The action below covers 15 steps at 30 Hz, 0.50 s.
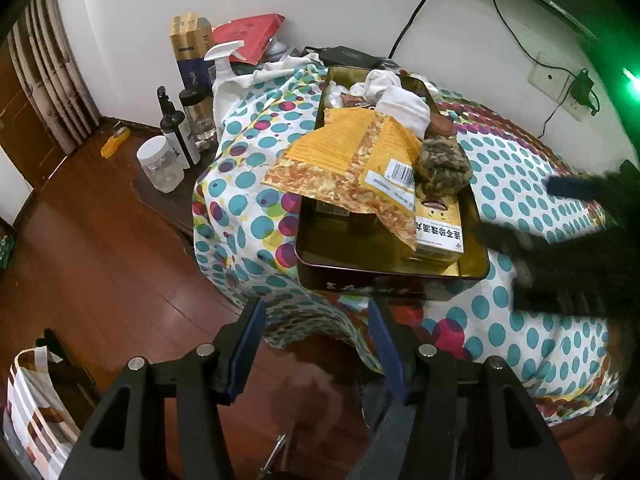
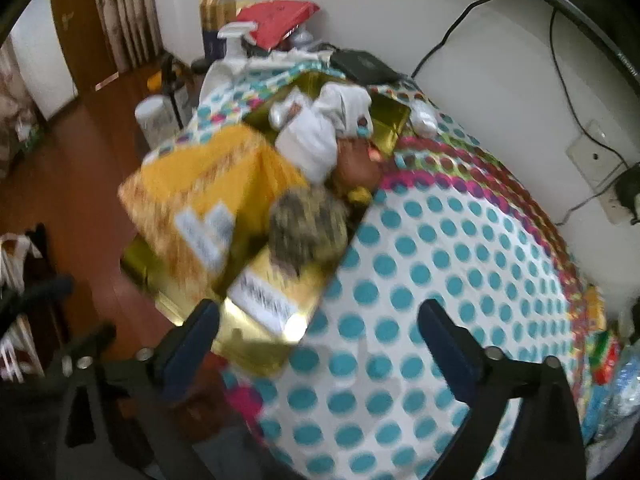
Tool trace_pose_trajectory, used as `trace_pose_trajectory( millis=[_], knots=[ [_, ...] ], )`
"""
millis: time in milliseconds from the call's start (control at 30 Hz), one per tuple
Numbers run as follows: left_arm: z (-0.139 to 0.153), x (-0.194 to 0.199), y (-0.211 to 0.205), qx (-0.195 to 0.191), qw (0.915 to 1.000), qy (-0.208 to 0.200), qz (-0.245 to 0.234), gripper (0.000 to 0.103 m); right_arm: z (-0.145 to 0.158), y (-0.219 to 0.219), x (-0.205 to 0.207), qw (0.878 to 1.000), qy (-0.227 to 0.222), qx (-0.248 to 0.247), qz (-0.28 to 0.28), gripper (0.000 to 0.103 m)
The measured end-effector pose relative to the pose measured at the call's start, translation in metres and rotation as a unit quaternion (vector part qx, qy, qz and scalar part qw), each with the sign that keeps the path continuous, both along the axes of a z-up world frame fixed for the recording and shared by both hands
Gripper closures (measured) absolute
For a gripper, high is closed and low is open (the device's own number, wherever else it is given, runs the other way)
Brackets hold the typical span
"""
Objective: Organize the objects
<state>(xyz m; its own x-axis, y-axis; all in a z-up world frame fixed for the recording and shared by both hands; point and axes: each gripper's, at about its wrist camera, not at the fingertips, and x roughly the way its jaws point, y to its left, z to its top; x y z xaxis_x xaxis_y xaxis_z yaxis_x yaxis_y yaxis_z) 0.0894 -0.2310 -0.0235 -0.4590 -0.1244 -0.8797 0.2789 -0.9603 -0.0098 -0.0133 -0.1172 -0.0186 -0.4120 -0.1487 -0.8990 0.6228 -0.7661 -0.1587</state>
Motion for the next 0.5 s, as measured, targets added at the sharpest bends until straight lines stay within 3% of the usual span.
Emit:
trace_pose_trajectory(
  millis=[167,500],
  knots=[
    [0.001,-0.004,0.004,0.002,1.0,-0.007,0.007,0.048,0.004,0.02,0.028,0.999,0.001,0.041,0.001,0.001],
    [0.013,-0.013,0.03,-0.054,0.9985,-0.008,-0.004,0.048,0.004,0.044,0.053,0.996,-0.076,0.001,-0.035,0.001]
  ],
)
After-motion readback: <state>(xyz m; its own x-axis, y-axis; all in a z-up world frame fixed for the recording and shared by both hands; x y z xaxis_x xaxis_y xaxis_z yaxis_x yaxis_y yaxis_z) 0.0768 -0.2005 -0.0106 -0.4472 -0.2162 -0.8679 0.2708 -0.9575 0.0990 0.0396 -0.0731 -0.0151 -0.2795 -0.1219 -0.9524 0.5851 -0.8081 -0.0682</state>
